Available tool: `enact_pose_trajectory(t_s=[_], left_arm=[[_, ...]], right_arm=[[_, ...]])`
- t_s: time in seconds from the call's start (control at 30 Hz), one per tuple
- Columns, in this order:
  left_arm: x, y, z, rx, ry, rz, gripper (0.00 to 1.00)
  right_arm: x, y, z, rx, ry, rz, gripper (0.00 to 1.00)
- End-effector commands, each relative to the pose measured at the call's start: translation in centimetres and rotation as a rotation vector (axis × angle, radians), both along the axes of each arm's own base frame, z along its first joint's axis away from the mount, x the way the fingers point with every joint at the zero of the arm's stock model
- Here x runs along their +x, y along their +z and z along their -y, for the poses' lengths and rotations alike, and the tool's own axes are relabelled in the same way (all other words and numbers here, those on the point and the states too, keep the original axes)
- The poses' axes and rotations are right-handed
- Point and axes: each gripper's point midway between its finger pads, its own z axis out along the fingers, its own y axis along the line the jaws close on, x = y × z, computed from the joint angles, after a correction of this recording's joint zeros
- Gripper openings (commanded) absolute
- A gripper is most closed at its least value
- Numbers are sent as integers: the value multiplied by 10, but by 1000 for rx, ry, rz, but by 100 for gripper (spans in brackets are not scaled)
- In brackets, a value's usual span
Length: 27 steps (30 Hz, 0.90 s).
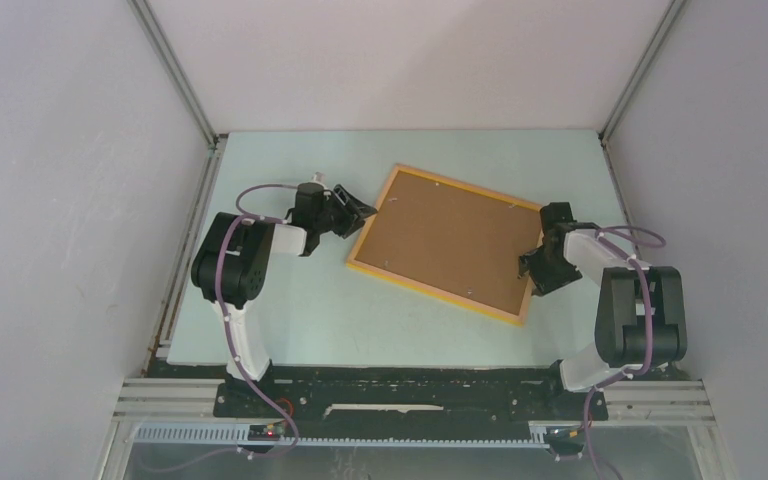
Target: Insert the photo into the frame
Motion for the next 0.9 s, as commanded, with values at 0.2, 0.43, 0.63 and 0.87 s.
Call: enact_pose_trajectory(t_s=[0.2,0.43,0.63,0.87], left_arm=[[-5,25,10,-45,-48,59,60],[-5,25,9,-40,-46,62,60],[-5,25,9,-39,-50,63,60],[-5,26,8,-40,-51,64,60]], right_arm=[[3,-5,-6,-30,18,-19,52],[3,-5,12,-155,207,-24,25],[25,2,10,-172,539,78,28],[34,25,2,-91,675,194,60]])
